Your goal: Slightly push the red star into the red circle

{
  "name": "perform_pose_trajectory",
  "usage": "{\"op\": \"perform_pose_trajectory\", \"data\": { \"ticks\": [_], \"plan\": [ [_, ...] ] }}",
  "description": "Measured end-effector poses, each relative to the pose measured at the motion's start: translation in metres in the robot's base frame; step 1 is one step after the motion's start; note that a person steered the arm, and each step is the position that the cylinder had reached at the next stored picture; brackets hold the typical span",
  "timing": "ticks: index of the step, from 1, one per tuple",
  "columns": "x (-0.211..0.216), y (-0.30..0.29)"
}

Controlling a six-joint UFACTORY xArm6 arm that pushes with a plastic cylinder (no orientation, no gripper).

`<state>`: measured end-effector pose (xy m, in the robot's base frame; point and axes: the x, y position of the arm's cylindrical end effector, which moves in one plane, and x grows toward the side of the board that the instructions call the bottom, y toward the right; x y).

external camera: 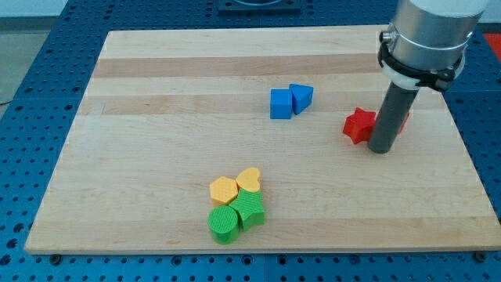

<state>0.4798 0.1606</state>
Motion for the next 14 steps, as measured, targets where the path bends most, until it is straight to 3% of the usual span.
{"op": "perform_pose_trajectory", "data": {
  "ticks": [1,2,5,6,8,9,11,12,14],
  "plan": [
    [0.001,-0.062],
    [-0.008,-0.080],
    [-0.030,-0.004],
    [-0.004,-0.010],
    [0.096,0.007],
    [0.136,-0.029],
    [0.113,-0.105],
    [0.113,-0.103],
    [0.013,-0.113]
  ]
}}
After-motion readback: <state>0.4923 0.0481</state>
